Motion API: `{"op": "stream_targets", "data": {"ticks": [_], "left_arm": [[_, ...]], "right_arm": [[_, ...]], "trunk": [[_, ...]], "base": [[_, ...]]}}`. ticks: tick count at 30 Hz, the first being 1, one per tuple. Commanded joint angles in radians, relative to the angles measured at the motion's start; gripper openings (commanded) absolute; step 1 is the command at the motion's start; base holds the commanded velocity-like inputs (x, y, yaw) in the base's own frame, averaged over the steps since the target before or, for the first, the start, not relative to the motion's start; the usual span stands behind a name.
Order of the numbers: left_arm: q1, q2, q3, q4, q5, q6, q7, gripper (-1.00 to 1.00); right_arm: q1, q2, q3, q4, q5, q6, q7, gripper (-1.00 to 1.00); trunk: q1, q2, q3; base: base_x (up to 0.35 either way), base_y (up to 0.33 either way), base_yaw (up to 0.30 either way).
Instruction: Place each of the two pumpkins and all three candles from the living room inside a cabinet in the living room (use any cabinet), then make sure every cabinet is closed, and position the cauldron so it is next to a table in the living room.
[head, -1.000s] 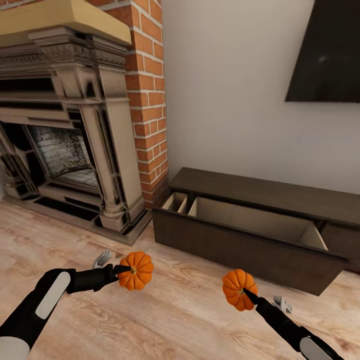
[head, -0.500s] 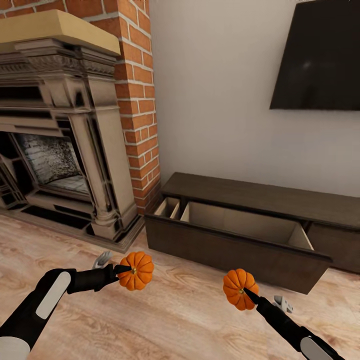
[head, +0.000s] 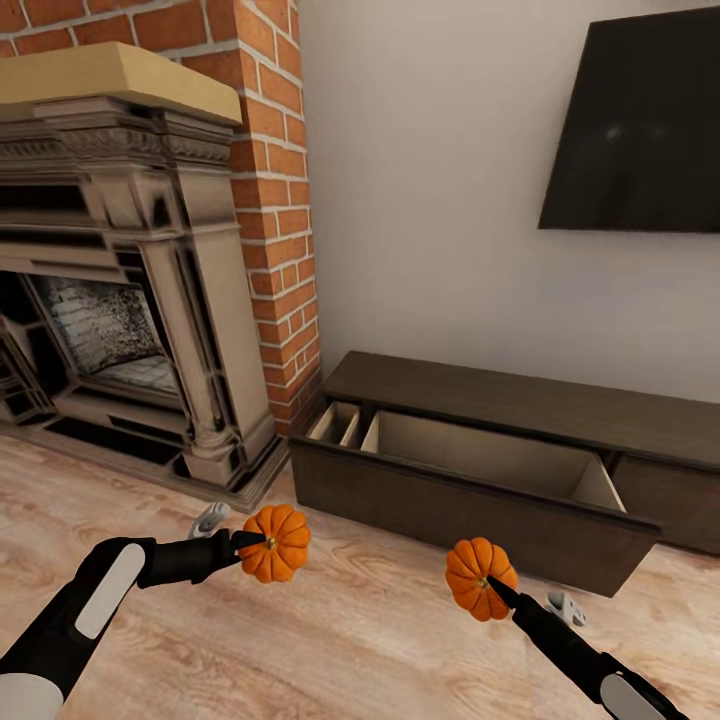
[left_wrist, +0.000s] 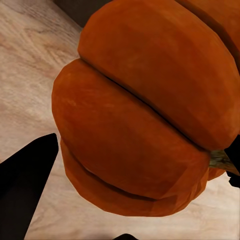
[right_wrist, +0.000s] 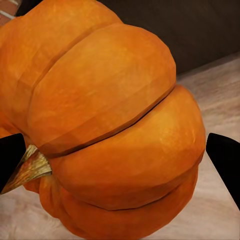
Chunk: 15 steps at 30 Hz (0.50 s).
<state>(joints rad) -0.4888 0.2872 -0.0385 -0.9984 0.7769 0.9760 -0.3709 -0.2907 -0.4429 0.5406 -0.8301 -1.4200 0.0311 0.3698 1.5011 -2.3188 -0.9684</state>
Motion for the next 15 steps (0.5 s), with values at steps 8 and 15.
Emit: {"op": "stream_targets", "data": {"ticks": [8,15], "left_arm": [[0.000,0.000,-0.001,0.000,-0.008,0.001,-0.005,-1.00],[0.000,0.001,-0.001,0.000,-0.007,0.001,-0.005,-1.00]], "right_arm": [[-0.001,0.000,0.002,-0.001,-0.011,0.003,0.003,-1.00],[-0.001,-0.002,0.002,0.000,-0.012,0.004,0.004,-1.00]], "trunk": [[-0.031,0.056,0.024],[-0.058,0.105,0.046]], "base": [[0.000,0.000,0.000],[0.000,0.000,-0.187]]}}
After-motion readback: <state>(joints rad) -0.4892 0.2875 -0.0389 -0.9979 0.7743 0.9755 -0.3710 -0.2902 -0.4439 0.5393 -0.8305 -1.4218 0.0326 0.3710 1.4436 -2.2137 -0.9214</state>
